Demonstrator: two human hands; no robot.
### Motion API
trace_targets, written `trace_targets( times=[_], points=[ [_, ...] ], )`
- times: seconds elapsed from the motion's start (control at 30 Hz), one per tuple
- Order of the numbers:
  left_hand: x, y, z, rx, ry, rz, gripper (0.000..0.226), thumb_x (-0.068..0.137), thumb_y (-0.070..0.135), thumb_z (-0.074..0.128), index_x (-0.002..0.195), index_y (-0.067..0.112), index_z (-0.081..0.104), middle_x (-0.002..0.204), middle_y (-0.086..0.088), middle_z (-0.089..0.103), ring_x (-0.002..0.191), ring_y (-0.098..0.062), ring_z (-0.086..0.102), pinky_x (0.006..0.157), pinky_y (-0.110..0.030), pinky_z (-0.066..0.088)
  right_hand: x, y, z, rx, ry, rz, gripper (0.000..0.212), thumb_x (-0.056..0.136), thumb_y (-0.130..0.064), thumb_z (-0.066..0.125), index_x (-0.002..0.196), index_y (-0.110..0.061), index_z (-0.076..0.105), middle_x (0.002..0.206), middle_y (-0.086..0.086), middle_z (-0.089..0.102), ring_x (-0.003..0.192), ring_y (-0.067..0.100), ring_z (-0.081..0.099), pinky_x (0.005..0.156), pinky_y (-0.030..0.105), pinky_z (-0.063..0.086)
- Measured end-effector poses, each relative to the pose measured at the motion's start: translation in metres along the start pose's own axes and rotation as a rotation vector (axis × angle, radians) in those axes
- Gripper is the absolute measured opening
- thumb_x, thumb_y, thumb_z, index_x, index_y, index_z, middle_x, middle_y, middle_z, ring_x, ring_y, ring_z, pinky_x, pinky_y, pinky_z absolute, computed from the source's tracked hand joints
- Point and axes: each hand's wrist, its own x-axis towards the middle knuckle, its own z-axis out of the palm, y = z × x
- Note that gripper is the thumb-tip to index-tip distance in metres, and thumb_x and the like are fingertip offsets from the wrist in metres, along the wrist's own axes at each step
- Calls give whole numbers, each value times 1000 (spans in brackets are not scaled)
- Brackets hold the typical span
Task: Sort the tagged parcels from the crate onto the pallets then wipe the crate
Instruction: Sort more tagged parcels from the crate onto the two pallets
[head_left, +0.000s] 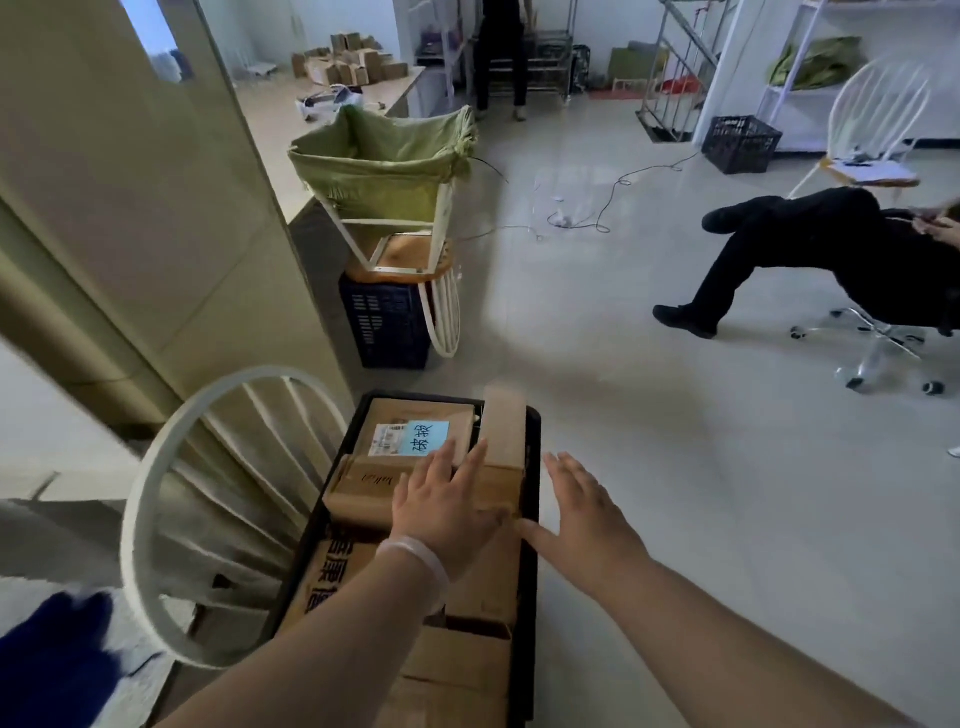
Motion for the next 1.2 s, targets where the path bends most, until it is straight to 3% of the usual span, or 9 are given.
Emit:
trace_targets(
  times=[0.43, 0.53, 0.63, 0.7, 0.77, 0.83, 0.97, 1.13, 1.2],
  points=[
    [134, 2, 38, -62, -135, -62, 73, 96, 62, 38, 155, 41, 1, 166, -1, 4, 150, -26, 11, 120, -47, 17, 129, 17, 28, 560, -160, 277, 64, 102, -49, 34, 157, -22, 16, 162, 0, 17, 149, 16, 14, 120, 33, 13],
    [147, 3, 50, -135, -196, -67, 72, 97, 55, 44, 156, 40, 6, 165, -1, 6, 149, -26, 15, 121, -47, 21, 139, 18, 42, 664, -206, 318, 61, 102, -52, 30, 156, -26, 19, 161, -1, 21, 148, 17, 18, 120, 34, 15],
    [150, 2, 55, -159, -220, -92, 75, 92, 46, 59, 154, 38, 19, 163, 0, 6, 148, -29, 15, 120, -47, 24, 137, 14, 53, 792, -187, 348, 54, 101, -53, 31, 152, -34, 27, 145, -2, 45, 137, 14, 36, 113, 28, 23],
    [149, -3, 54, -203, -179, -114, 72, 90, 43, 64, 152, 37, 28, 161, 1, 11, 146, -28, 17, 119, -45, 25, 133, 10, 56, 872, -170, 354, 54, 97, -61, 33, 148, -43, 32, 145, -5, 47, 138, 14, 38, 118, 35, 25],
    [146, -9, 49, -275, -131, -127, 67, 90, 41, 63, 150, 35, 34, 160, 0, 17, 146, -26, 20, 118, -44, 26, 129, 6, 54, 908, -171, 331, 54, 95, -65, 34, 146, -46, 37, 150, -11, 42, 139, 11, 36, 119, 39, 25],
    [138, -15, 40, -391, -91, -151, 66, 90, 38, 63, 150, 35, 35, 160, 2, 20, 146, -23, 22, 118, -45, 31, 125, 0, 46, 881, -163, 316, 51, 100, -55, 36, 148, -40, 37, 152, -12, 38, 141, 10, 33, 118, 33, 24],
    [115, -26, 21, -715, -12, -158, 63, 90, 26, 63, 148, 36, 40, 155, 11, 28, 137, -15, 36, 104, -40, 49, 122, -11, 30, 749, -32, 370, 66, 100, -43, 47, 156, -26, 17, 159, 1, 24, 145, 20, 25, 118, 35, 22],
    [87, -34, -7, -1192, -61, -175, 56, 96, 16, 54, 142, 45, 43, 132, 6, 50, 113, -16, 57, 76, -25, 58, 109, -35, 11, 930, -66, 424, 68, 93, -48, 58, 150, -36, 24, 140, 0, 52, 122, 26, 54, 105, 47, 45],
    [79, -36, -15, -1093, -41, -161, 57, 97, 16, 51, 145, 46, 39, 134, 7, 49, 117, -15, 54, 85, -28, 55, 100, -45, 5, 910, -58, 382, 69, 92, -47, 59, 150, -38, 22, 140, -2, 51, 122, 27, 54, 101, 50, 49]
  ],
)
